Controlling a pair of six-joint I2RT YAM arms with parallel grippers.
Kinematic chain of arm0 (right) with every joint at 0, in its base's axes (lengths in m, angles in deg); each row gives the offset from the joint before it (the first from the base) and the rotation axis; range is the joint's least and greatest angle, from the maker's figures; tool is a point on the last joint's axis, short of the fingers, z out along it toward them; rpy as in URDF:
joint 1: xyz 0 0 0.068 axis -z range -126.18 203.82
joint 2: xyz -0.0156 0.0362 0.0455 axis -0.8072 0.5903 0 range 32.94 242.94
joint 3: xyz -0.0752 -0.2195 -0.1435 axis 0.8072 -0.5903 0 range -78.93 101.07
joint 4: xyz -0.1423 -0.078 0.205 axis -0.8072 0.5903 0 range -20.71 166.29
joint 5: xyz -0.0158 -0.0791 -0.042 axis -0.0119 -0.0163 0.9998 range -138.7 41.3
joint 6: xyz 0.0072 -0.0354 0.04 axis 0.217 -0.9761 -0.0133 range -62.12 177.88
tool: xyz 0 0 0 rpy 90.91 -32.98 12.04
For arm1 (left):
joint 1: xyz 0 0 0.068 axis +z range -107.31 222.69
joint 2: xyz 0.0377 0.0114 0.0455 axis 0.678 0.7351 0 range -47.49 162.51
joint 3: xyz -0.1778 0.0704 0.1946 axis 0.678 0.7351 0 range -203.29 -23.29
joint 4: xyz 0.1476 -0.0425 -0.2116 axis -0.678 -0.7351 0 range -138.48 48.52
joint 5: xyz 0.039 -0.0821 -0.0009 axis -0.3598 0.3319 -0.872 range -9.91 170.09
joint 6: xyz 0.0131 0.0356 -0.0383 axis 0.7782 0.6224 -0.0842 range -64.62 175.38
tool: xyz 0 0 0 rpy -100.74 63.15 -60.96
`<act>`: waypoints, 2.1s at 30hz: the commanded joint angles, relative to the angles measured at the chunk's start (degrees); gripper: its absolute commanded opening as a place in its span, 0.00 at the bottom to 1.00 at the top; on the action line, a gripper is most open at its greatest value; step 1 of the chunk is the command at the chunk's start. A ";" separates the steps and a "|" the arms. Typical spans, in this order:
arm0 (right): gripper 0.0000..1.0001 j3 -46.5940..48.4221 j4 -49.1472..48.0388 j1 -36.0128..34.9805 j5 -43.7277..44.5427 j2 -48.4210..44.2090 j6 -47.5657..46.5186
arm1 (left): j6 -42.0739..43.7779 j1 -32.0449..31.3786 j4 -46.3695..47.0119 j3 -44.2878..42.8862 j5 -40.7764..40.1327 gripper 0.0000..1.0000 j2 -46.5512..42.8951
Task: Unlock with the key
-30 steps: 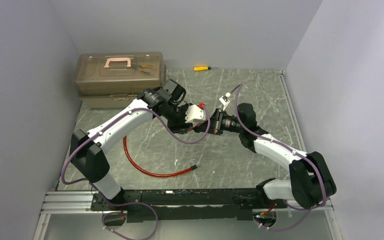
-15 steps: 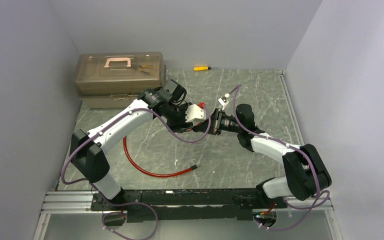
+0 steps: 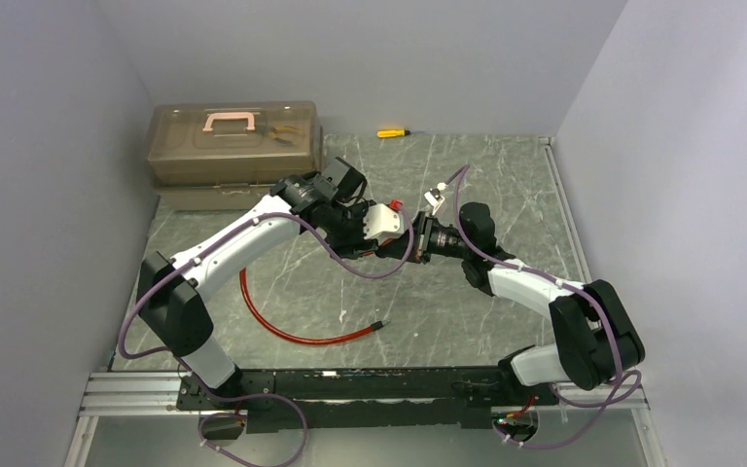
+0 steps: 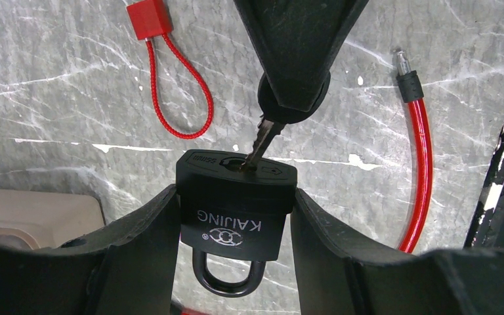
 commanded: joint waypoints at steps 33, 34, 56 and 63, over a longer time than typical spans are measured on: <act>0.00 0.75 -1.78 -1.04 -0.49 -1.16 -2.10 | -3.08 -4.37 11.85 -2.43 4.34 0.00 -4.08; 0.00 0.64 -2.19 -1.08 -0.47 -0.99 -2.00 | -2.99 -4.32 11.48 -2.88 5.03 0.00 -3.99; 0.00 0.30 -14.26 -3.45 -2.13 4.64 5.00 | -3.12 -4.35 12.88 -4.70 10.58 0.00 -3.81; 0.00 1.47 -12.85 -3.41 -3.18 5.88 4.27 | 0.35 -4.96 13.21 -3.07 14.65 0.00 -5.41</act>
